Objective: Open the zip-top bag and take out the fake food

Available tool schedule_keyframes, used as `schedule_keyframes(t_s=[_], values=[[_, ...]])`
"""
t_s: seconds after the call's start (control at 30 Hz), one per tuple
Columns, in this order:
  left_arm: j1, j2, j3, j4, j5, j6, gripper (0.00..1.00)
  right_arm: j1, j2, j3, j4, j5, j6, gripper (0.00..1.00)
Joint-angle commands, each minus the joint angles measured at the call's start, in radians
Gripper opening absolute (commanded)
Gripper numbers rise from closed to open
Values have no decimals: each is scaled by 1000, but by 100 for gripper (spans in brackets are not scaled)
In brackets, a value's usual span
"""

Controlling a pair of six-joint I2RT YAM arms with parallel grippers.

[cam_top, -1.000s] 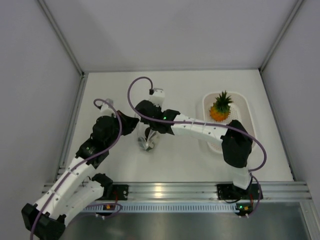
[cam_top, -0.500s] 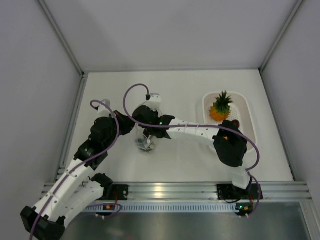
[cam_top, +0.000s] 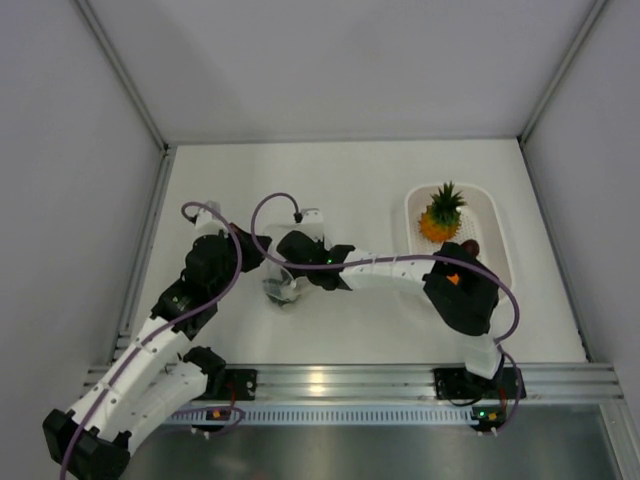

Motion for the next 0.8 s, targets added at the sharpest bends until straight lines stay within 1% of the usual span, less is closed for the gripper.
schedule_keyframes(t_s=[0.0, 0.1, 0.2, 0.3, 0.33, 0.5, 0.77], values=[[-3, 5, 6, 30, -5, 9, 0, 12, -69, -46, 66, -65, -18, 46], [-3, 11, 6, 30, -3, 16, 0, 12, -95, -78, 118, -69, -16, 49], [-4, 19, 3, 30, 7, 15, 0, 15, -117, -110, 202, -91, -21, 55], [-4, 31, 0, 30, 12, 15, 0, 12, -94, -86, 222, -112, -50, 60], [-4, 37, 0, 32, 15, 15, 0, 13, -76, -77, 222, -120, -59, 63], [-3, 36, -3, 30, 18, 24, 0, 10, -25, -43, 215, -128, -65, 66], [-3, 42, 0, 30, 18, 29, 0, 9, 66, 34, 80, -60, -82, 69]])
